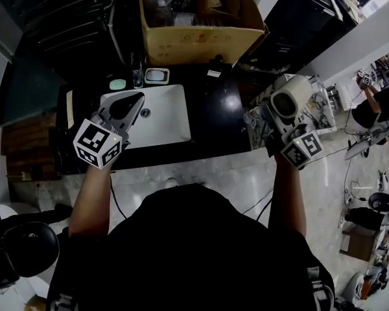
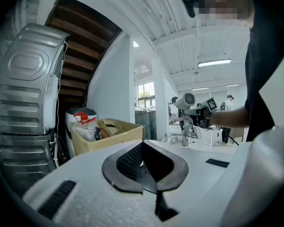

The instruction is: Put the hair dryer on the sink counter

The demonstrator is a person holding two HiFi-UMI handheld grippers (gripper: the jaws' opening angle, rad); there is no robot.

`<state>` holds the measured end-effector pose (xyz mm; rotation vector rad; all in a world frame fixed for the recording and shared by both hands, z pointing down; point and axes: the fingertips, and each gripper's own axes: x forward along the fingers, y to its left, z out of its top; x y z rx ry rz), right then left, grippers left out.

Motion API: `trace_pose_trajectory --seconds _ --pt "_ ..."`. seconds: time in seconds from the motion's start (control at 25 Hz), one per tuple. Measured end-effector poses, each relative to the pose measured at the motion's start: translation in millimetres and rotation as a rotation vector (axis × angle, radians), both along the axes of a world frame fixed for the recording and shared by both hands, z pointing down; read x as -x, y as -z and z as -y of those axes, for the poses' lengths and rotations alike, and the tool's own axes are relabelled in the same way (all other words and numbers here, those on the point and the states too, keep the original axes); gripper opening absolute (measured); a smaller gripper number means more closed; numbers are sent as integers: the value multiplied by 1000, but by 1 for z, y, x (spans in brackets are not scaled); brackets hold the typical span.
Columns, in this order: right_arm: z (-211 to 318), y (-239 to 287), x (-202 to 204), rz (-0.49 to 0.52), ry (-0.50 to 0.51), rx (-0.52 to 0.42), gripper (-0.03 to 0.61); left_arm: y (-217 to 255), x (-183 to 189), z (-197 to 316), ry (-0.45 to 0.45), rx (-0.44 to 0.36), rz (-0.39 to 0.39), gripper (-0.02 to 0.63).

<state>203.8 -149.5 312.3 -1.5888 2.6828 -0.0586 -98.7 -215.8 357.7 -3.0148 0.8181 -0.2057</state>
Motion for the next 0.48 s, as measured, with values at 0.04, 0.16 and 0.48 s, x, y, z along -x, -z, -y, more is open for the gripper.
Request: trace_pose_trajectory --seconds 0.04,0.16,0.48 --pt "1 -1 -1 -13 -4 2 153 -1 1 1 2 2 0 14" --pt "6 -6 -6 -41 -15 7 153 -5 4 5 7 10 4 15" --pt "29 -20 -38 -49 -40 41 153 -8 -2 12 31 25 6 14"
